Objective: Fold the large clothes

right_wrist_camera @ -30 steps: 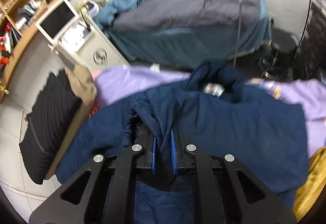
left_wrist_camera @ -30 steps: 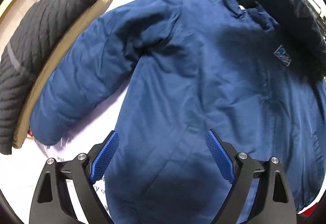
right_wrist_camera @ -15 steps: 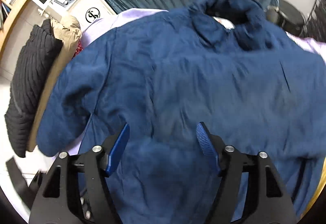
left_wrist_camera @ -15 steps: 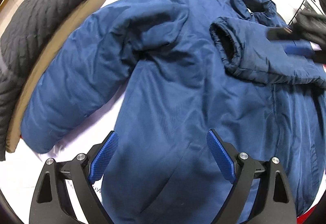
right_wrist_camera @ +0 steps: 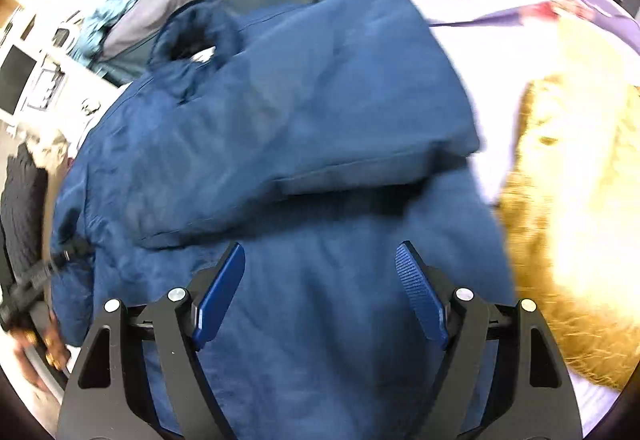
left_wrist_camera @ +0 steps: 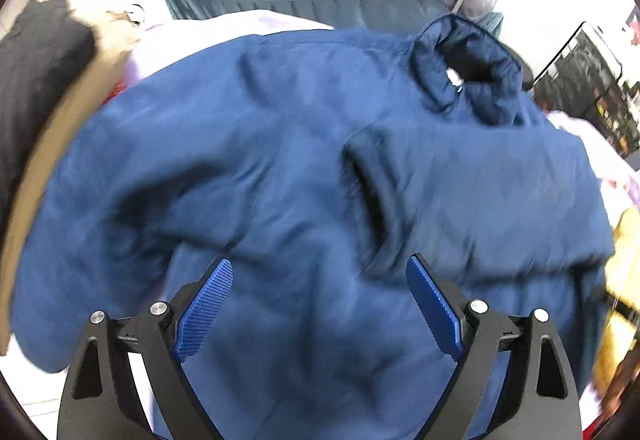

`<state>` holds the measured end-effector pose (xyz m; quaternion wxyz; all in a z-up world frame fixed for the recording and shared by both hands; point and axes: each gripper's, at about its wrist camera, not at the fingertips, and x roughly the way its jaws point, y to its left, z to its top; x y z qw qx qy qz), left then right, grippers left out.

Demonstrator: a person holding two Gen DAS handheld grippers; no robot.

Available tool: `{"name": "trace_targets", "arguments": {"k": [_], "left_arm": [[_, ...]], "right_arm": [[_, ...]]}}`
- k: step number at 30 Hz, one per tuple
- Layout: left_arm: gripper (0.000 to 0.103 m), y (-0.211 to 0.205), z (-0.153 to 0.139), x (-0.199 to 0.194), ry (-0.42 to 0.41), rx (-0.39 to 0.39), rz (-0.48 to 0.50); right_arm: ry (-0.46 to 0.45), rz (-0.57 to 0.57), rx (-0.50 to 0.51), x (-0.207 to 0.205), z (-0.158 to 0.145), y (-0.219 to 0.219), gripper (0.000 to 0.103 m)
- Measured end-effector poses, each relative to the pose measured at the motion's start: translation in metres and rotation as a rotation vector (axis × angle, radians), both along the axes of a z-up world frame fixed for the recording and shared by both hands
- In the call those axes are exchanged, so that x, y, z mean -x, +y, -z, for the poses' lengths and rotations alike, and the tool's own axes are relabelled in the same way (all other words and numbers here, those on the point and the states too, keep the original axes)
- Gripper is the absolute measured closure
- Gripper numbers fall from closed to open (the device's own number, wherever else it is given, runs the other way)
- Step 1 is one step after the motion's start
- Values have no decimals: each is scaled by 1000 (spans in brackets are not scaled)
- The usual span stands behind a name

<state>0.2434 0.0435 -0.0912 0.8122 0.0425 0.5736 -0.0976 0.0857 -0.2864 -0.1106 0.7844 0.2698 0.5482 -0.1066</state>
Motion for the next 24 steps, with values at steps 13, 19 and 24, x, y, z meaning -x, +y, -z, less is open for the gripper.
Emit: {"name": "trace_targets", "arguments": {"k": [13,19,24], "left_arm": [[93,-116,59,-41,-71,-307,289],[94,-100,30,-90,-175,-380,171],[67,-94,61,-99,-31,-412,201]], "right_arm": [[28,-1,73,21,4,-22,26],[36,-1,94,24,6,-28,26],[-18,-28,140,8,-11,-21,26]]}}
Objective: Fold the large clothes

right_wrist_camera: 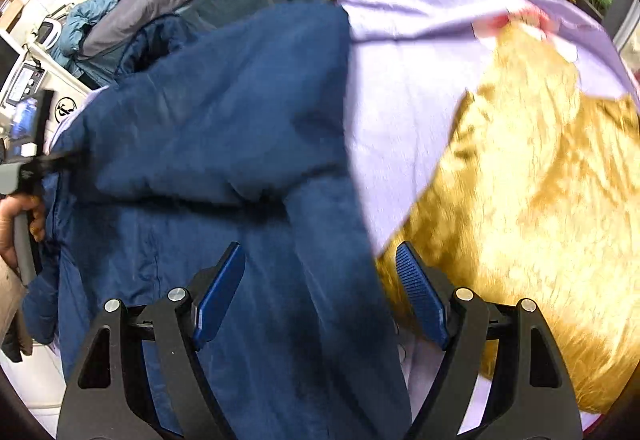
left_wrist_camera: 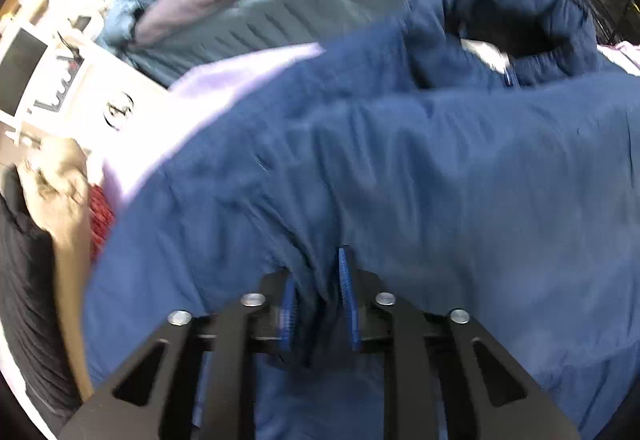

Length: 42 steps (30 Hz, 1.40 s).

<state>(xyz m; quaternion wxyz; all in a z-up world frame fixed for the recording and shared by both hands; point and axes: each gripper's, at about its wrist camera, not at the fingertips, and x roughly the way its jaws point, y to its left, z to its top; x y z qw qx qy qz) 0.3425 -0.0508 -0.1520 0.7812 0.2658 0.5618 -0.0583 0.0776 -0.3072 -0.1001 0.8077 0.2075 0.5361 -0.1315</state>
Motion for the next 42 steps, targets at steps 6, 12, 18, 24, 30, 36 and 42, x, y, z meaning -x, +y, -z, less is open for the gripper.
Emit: {"name": "trace_targets", "arguments": {"k": [6,12,18,24,30,36,42], "left_arm": [[26,13,-18,39,-79,101,-48],[19,36,-25,69,-74,129,-90],[18,81,-15,95,-5,113,-137],[18,108,-7,119,38,110,-230],[18,98,-20,139,31,138,-270],[12,79,-51,170,-13,171,-245],[12,83,-70,206,-23,157,-255]], "right_arm": [[-66,-175,124,-54,-16,36,26],[-25,-283,232,-111,12,58,26],[137,-299,271,-126,82,43,25],[124,-313,296,-126,81,44,22],[167,-286,291,-122,71,44,21],[-2,-227,154,-91,20,55,21],[-40,-369,114,-16,5,104,21]]}}
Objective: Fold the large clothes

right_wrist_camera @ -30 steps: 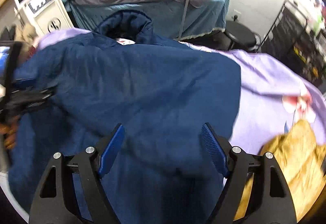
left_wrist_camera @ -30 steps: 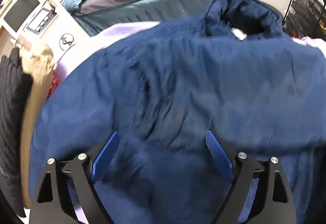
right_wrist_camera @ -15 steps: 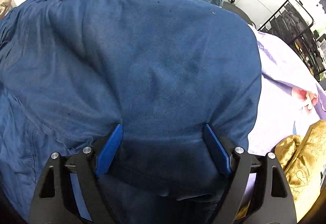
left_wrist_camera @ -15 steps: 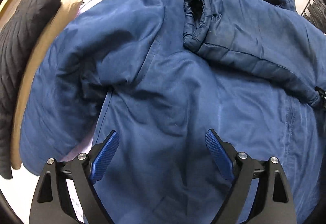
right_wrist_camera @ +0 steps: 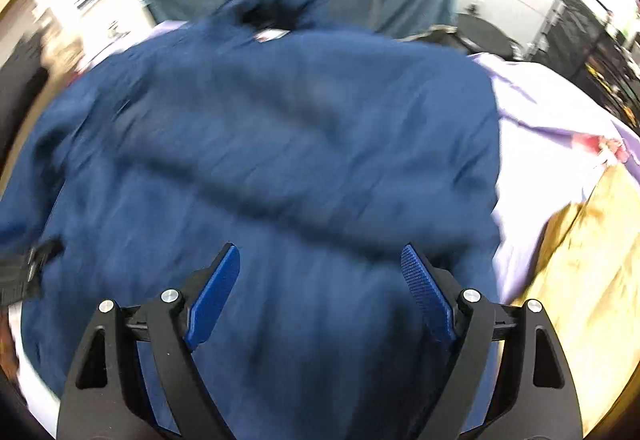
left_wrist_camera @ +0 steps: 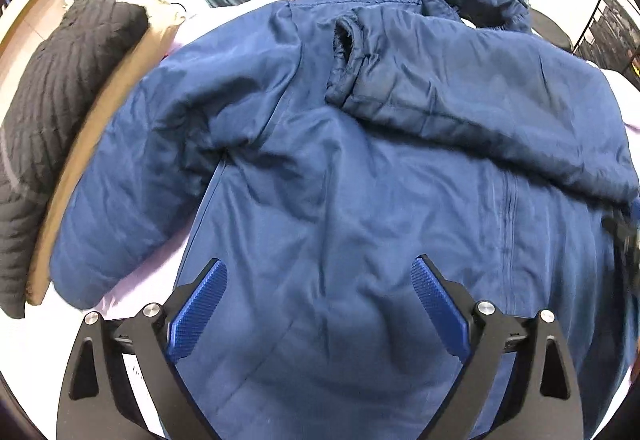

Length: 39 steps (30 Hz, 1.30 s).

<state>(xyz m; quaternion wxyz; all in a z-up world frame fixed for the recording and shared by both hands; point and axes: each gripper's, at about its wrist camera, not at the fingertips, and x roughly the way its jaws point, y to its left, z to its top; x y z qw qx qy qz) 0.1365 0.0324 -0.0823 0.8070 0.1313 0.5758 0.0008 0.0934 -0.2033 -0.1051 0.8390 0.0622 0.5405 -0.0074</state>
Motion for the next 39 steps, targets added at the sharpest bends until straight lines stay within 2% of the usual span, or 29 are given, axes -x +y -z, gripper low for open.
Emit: {"name": "trace_targets", "arguments": {"k": [4,7,9,11,13,18,24,29,35,37,39], "left_arm": [[12,20,-10,12,-44,-2,-22],[12,43,-17,28,-78,76,-29],[12,58,-22,34,-79,88,-71],[12,72,-26,36,-95,78,-112],[12,88,-31,39,-126,35,-153],[12,123,-30,38,-161,-26,-199],[12,181,-7,32,-141,-35,-292],[12,243,0,29,-179,-65,-361],[13,351,9,16,-208,16,-525],[13,375,16,9,-207,32,-541],[13,392,27,-3,-175,60,-517]], "right_arm": [[29,-62,-19,55,7,30,21],[53,-103,-41,80,10,45,21],[52,-124,-38,88,11,50,21],[52,-140,-38,88,13,52,21],[42,-149,-41,84,7,55,21],[5,-138,-31,73,-8,57,21],[58,-81,2,67,-2,62,21],[86,-45,17,58,-4,80,21],[107,-81,59,41,-5,127,21],[121,-109,78,35,-6,147,21],[127,-135,94,32,-7,164,21]]}}
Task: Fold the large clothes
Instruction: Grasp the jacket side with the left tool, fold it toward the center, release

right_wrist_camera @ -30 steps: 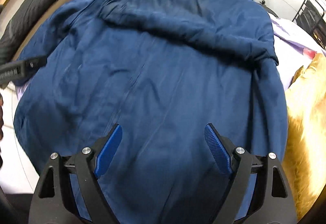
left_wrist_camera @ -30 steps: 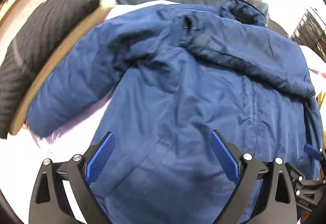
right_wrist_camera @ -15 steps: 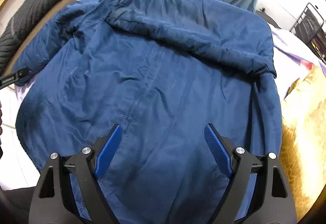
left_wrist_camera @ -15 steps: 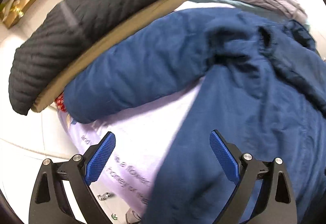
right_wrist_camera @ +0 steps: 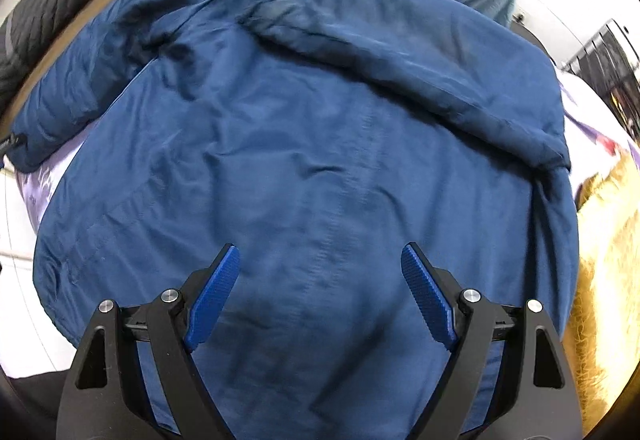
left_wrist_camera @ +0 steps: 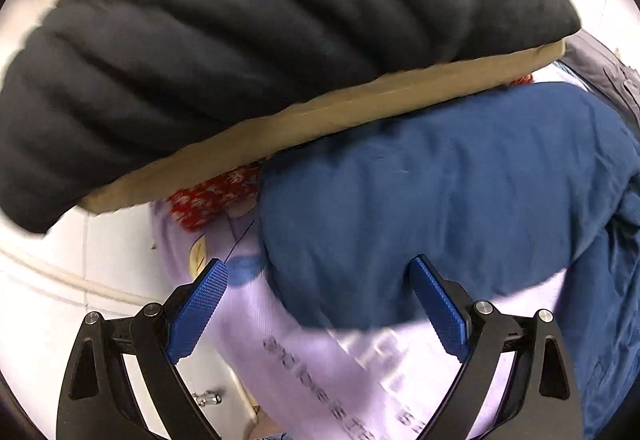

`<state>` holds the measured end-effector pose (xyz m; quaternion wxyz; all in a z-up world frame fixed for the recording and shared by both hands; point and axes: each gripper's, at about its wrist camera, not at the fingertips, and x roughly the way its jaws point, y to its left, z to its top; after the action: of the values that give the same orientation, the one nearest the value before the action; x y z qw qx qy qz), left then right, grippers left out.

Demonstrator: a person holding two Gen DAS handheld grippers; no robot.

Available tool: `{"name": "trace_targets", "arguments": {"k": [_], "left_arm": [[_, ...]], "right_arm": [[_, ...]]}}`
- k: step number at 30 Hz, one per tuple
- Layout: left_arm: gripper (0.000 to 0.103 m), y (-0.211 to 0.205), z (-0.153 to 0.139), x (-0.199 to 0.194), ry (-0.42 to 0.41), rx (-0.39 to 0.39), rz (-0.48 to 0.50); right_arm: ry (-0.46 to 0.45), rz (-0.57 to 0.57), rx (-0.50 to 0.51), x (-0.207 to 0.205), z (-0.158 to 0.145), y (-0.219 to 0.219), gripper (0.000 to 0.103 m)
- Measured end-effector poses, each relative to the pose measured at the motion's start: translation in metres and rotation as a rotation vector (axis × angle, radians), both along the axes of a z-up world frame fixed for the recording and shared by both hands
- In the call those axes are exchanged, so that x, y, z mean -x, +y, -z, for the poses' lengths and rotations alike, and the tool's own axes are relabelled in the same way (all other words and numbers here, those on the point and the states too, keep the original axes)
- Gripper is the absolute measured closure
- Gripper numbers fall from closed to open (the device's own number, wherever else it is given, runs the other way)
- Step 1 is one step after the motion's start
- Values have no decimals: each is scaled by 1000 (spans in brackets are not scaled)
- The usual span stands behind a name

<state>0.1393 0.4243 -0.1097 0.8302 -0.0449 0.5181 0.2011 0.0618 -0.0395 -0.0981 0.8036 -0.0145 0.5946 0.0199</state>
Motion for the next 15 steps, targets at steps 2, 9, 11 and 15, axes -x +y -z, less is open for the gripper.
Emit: {"name": "trace_targets", "arguments": {"k": [2,9,11,15], "left_arm": [[25,4,8,-10,19,39,35],[92,-31,-12,-36,12,139,131],[93,-45,-34,-40,-40,162,154],[94,-93,-90,-52,-169,209,259]], "right_arm": [[0,-37,18,-3,-4,18,21],[-22,-85,66,-10,-16,47,21],[-20,-66,52,-10,-18,43,21],[-30,-34,39,-8,-18,27,21]]}}
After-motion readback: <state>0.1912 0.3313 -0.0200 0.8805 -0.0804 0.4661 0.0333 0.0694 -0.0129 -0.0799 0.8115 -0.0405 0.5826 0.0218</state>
